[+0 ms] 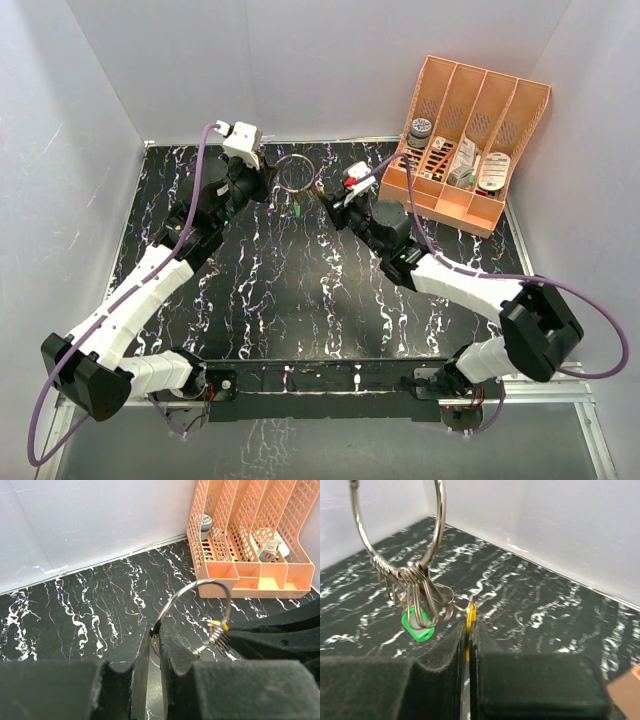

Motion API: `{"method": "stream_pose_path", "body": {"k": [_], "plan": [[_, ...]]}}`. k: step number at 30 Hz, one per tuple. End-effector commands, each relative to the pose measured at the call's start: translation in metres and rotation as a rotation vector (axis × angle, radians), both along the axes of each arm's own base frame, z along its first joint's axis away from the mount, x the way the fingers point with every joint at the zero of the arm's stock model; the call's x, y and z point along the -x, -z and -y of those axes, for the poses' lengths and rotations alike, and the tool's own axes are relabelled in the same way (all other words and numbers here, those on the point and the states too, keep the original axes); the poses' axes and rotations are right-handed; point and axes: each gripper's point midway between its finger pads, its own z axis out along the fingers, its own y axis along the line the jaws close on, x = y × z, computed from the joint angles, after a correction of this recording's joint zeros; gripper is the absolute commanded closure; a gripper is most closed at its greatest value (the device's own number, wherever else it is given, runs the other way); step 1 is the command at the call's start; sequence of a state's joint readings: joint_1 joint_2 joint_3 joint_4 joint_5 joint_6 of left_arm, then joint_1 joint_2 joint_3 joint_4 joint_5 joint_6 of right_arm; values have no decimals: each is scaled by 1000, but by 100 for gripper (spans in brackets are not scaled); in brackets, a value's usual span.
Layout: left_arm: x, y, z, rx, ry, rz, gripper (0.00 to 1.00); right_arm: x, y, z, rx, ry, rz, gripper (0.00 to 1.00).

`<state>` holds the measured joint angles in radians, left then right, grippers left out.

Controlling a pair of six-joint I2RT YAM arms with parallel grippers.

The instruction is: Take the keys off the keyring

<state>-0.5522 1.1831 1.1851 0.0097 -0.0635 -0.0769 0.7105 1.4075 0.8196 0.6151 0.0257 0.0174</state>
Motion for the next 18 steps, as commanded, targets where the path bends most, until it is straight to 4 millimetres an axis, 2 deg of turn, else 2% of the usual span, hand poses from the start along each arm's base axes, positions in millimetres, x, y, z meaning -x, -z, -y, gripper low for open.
{"method": "stream_pose_path", "body": {"k": [1,4,8,14,18], "plan": [[-4,-10,-4,23,-39,21,87,-12,-33,39,181,198,45,100],[-8,-1,-3,9,-52,-1,83,-11,-44,52,321,282,68,100],[-12,5,-3,9,-62,-15,81,-2,-69,60,456,382,147,100],[-9,9,1,22,-36,1,78,12,-96,58,493,384,239,100],[0,9,16,42,70,50,79,20,-105,55,520,386,295,100]]}}
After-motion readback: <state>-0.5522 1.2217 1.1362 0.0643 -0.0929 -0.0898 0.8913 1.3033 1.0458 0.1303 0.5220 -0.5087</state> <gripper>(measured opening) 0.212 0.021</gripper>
